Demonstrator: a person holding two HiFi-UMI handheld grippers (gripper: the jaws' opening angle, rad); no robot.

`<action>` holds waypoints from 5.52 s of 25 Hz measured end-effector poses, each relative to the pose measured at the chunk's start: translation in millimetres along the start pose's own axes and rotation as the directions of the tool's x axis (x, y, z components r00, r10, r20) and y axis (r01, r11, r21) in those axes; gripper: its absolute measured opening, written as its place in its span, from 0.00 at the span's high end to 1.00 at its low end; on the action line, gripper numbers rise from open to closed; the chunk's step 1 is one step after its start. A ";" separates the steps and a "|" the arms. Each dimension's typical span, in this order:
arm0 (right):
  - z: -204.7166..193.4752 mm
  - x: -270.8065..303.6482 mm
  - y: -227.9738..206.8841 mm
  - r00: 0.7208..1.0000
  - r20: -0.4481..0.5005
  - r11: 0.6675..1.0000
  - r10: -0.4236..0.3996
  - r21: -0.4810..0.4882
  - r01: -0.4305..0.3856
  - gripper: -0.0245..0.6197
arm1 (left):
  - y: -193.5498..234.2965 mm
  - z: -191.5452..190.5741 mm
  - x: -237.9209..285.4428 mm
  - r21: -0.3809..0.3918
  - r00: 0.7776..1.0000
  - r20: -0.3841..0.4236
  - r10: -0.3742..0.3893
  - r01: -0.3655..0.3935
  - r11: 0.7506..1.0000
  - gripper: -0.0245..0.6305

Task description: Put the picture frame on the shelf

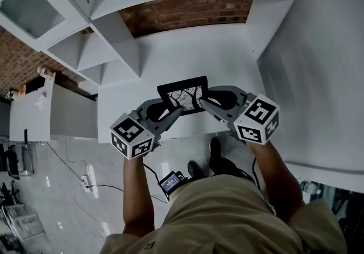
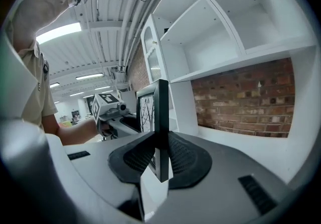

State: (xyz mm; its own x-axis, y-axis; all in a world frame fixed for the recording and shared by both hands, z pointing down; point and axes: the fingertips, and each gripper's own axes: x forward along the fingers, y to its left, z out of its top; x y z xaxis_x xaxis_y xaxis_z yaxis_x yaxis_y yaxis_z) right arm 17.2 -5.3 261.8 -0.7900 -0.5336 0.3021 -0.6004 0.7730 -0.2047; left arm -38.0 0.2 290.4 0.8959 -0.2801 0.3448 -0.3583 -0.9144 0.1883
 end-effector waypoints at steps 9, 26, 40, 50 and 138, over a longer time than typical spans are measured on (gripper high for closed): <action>21.9 39.2 -87.7 0.990 0.016 0.990 0.143 -0.012 -0.143 0.85 | 75.6 24.5 43.4 -0.026 0.993 -0.022 0.112 -0.113 0.993 0.84; 23.3 81.0 -117.3 0.966 0.016 0.965 0.257 -0.067 -0.255 0.85 | 121.1 19.4 41.9 -0.099 0.963 0.112 0.246 -0.236 0.967 0.84; -5.9 204.8 -158.1 0.990 -0.057 0.981 0.126 -0.139 -0.133 0.85 | 248.2 -43.8 31.3 -0.113 0.913 -0.012 0.408 -0.406 0.907 0.81; -45.2 279.9 -199.2 0.993 -0.091 0.980 0.073 -0.180 -0.088 0.85 | 322.4 -94.9 43.2 -0.119 0.871 -0.073 0.486 -0.491 0.863 0.81; -174.1 378.6 -297.5 0.972 -0.228 0.974 0.052 -0.203 -0.099 0.84 | 426.3 -219.4 113.0 -0.203 0.776 -0.161 0.609 -0.631 0.749 0.78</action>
State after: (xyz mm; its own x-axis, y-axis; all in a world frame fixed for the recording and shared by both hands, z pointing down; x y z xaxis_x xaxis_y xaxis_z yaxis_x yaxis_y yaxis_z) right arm -81.6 -377.6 599.2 -0.7710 -0.4007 0.4950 -0.4810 0.8758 -0.0402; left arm -147.1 -357.2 611.4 0.4346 -0.7275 0.5308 -0.8866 -0.4493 0.1101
